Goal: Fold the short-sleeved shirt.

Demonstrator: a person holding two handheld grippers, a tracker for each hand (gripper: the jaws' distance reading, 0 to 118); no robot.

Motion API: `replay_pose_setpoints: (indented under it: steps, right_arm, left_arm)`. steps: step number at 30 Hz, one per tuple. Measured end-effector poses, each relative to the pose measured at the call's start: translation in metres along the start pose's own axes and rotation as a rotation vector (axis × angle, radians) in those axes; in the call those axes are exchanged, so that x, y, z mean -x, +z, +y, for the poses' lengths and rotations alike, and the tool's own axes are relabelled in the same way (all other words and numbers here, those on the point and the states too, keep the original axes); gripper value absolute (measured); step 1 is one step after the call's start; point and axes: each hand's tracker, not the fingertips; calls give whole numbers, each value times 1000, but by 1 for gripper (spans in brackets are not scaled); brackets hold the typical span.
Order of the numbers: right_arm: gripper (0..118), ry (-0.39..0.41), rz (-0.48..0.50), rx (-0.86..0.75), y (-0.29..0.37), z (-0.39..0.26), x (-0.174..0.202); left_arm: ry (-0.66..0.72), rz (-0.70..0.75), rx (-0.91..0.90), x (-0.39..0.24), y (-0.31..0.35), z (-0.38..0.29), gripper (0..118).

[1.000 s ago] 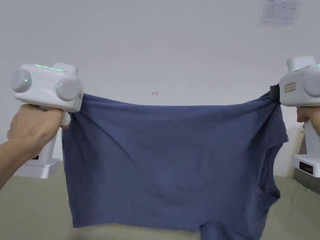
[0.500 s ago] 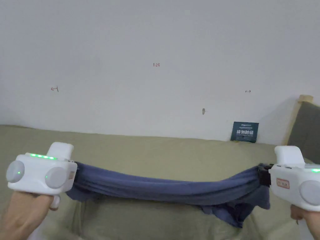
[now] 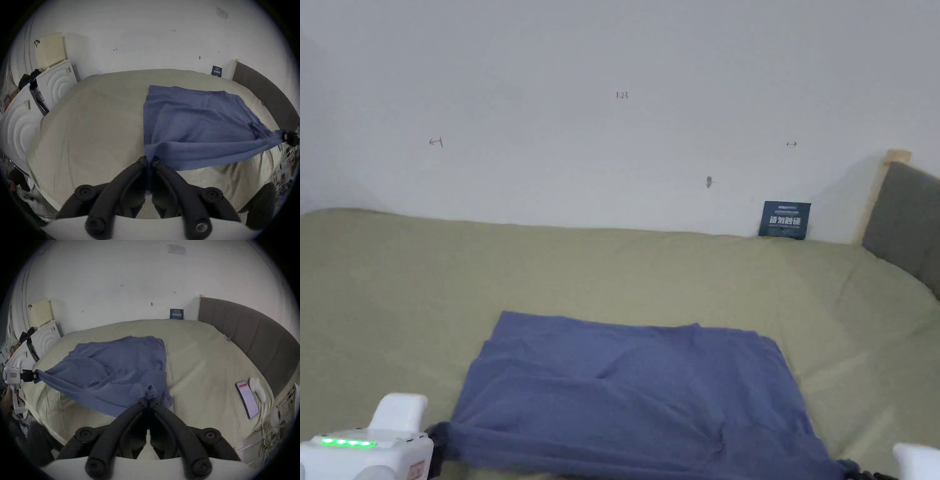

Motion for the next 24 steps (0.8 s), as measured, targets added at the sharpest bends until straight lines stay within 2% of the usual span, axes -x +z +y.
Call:
replay_pose_setpoints:
  steps: [2, 6, 12, 13, 14, 15, 16, 17, 22, 23, 24]
  right_arm:
    - [3, -12, 8, 4, 14, -16, -7]
    - [3, 12, 21, 49, 25, -37, -8]
    - [6, 11, 42, 94, 19, -47, -5]
    - [25, 7, 36, 86, 19, -47, -4]
    - [56, -6, 34, 89, 18, -47, -5]
    - [78, -24, 32, 109, 15, -48, -10]
    - [80, -53, 29, 67, 15, -46, -14]
    - [80, -58, 29, 63, 15, -46, -16]
    - [79, -72, 13, 44, 23, -38, -17]
    - [77, -72, 10, 25, 29, -37, -10]
    - [69, -61, 29, 6, 33, -37, -8]
  left_arm:
    - [-7, -13, 6, 5, 14, -22, 4]
    - [13, -39, 27, 7, 32, -48, 4]
    - [45, -42, 49, 3, 26, -63, 4]
    - [46, -44, 56, 2, 27, -63, 17]
    - [49, -40, 56, 3, 27, -64, 50]
    - [55, -38, 60, 3, 27, -64, 95]
    - [56, -38, 63, 4, 27, -65, 118]
    - [61, -41, 32, 4, 31, -64, 113]
    - [85, -56, -10, 3, 53, -59, 112]
    - [89, -60, -24, 3, 57, -58, 108]
    - [94, -54, -29, 2, 59, -58, 96]
